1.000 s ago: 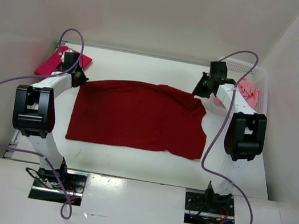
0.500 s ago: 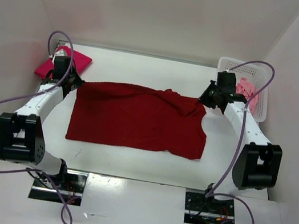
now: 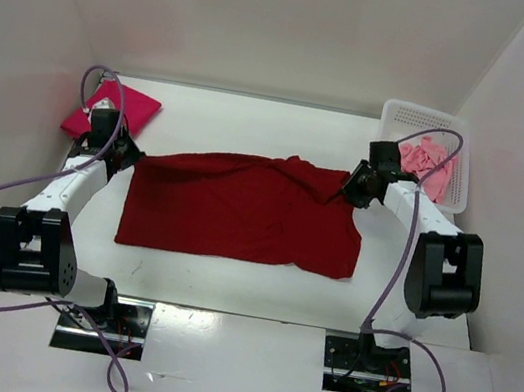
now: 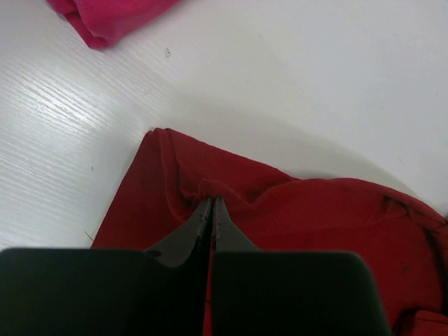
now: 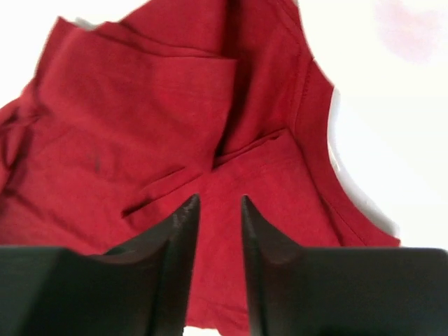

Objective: Fold and stack the t-shirts
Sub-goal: Fold the other side of the tshirt into a rectangle

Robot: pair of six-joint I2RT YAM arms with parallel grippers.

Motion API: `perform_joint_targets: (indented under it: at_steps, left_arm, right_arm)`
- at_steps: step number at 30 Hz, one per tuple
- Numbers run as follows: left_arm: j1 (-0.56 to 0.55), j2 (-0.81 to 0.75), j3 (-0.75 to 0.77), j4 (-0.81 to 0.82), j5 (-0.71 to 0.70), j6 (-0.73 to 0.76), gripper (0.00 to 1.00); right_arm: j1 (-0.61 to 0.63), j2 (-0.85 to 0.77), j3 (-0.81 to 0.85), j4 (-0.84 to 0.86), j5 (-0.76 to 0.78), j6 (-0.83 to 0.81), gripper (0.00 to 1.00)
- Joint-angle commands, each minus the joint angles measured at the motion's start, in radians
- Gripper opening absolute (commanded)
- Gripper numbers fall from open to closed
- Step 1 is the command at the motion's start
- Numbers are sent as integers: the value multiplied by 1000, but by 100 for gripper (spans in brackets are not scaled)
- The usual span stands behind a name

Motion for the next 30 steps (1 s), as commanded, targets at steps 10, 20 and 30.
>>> perform_joint_targets:
  at_steps: [10, 20, 30]
  left_arm:
    - [6, 6, -23, 53, 45, -8, 0]
    - [6, 25, -5, 53, 45, -8, 0]
    - [6, 25, -5, 53, 45, -8, 0]
  right_arm:
    - [-15, 166, 65, 227, -37, 43, 44]
    - [-15, 277, 178, 207, 4, 61, 41]
    - [-4, 104, 24, 255, 93, 110, 41]
